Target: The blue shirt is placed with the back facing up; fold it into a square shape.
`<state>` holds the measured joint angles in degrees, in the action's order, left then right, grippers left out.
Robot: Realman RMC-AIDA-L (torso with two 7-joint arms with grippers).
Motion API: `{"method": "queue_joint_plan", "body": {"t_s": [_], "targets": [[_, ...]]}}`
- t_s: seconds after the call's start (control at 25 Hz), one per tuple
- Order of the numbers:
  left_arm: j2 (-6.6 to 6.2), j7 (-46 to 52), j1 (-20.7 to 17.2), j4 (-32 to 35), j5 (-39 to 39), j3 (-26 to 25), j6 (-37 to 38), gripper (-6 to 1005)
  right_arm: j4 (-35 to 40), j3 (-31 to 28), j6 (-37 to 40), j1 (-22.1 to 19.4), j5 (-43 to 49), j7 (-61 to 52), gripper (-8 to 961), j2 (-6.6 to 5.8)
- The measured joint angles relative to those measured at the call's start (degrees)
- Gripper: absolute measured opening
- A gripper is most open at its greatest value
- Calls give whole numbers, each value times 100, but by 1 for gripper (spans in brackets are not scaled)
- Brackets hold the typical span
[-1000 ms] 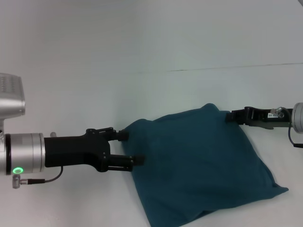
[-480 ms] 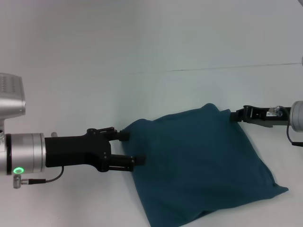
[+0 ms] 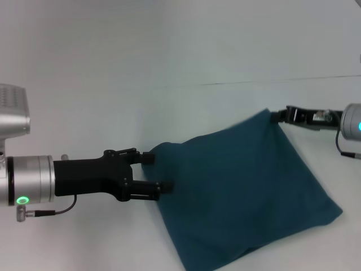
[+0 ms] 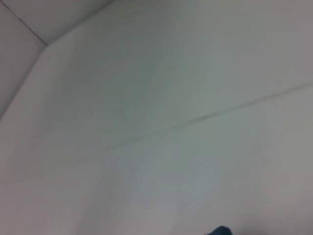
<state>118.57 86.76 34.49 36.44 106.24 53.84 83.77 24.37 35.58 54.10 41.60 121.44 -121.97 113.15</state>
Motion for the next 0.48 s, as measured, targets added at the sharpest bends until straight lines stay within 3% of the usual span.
{"method": "queue_joint_plan", "body": {"t_s": [0.48], "targets": [[64, 7, -5, 3, -9, -129, -39, 864, 43, 221, -144, 107, -38, -1, 2, -92]]}}
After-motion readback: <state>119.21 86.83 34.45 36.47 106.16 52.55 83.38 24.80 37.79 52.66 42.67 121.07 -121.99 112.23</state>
